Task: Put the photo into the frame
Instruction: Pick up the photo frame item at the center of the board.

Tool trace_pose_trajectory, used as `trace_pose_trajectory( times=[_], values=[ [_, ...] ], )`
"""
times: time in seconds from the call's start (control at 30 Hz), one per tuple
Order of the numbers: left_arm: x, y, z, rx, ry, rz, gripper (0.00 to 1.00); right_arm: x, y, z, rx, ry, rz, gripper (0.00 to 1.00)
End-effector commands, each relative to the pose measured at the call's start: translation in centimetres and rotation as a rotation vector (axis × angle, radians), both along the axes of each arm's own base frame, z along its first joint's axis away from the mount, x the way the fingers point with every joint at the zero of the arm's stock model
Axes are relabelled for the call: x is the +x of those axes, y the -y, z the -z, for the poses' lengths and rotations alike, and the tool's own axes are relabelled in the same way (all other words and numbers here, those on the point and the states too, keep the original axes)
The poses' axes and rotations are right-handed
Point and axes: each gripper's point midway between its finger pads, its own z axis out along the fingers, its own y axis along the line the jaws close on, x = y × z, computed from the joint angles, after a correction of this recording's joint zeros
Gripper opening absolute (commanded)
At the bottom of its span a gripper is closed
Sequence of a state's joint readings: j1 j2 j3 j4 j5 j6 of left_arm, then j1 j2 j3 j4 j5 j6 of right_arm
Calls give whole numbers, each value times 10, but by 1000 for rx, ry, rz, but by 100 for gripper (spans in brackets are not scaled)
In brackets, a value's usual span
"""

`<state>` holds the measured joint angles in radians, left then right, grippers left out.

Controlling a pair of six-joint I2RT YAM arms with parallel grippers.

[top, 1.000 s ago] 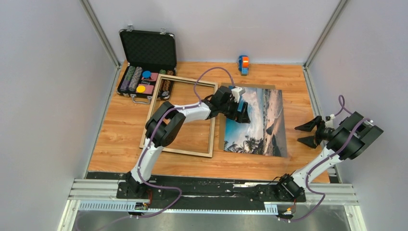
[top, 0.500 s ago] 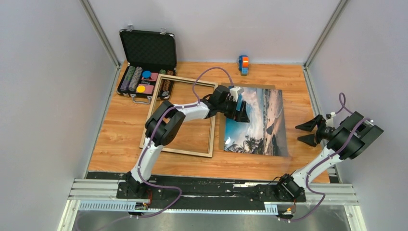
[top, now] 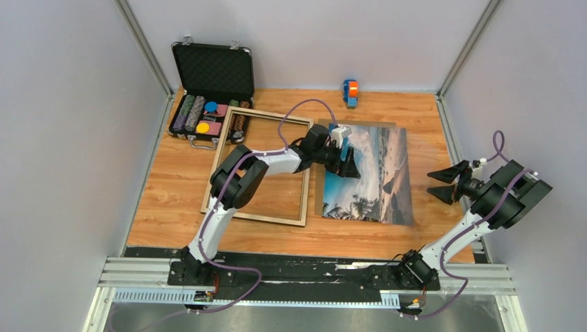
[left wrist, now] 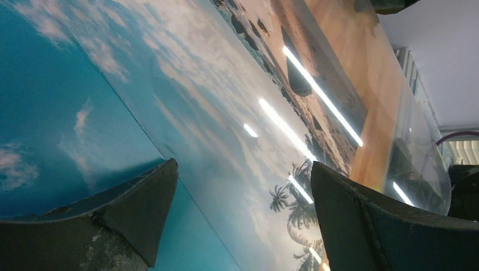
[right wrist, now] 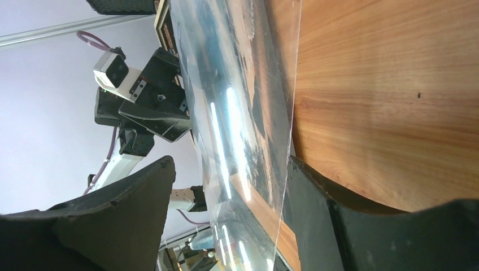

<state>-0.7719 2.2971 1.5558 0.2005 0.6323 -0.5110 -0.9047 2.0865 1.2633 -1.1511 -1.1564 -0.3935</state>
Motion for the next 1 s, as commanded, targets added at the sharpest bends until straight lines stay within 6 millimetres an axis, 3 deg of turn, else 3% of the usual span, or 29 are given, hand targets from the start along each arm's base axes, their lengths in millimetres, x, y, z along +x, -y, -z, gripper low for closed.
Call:
trace_pose_trajectory(
  times=[0.0, 0.27, 0.67, 0.97],
  values=[
    [-63, -17, 71, 173, -227, 76, 97, 22, 46, 28, -59, 159, 85, 70],
    [-64, -15, 68, 155, -225, 84, 97, 26, 49, 18, -44, 226, 101, 65],
    [-66, -19, 67, 155, -213, 90, 97, 29, 49, -17, 9, 347, 117, 63],
    [-65, -20, 66, 161, -198, 92, 97, 26, 45, -12, -6, 315, 95, 58]
  ],
)
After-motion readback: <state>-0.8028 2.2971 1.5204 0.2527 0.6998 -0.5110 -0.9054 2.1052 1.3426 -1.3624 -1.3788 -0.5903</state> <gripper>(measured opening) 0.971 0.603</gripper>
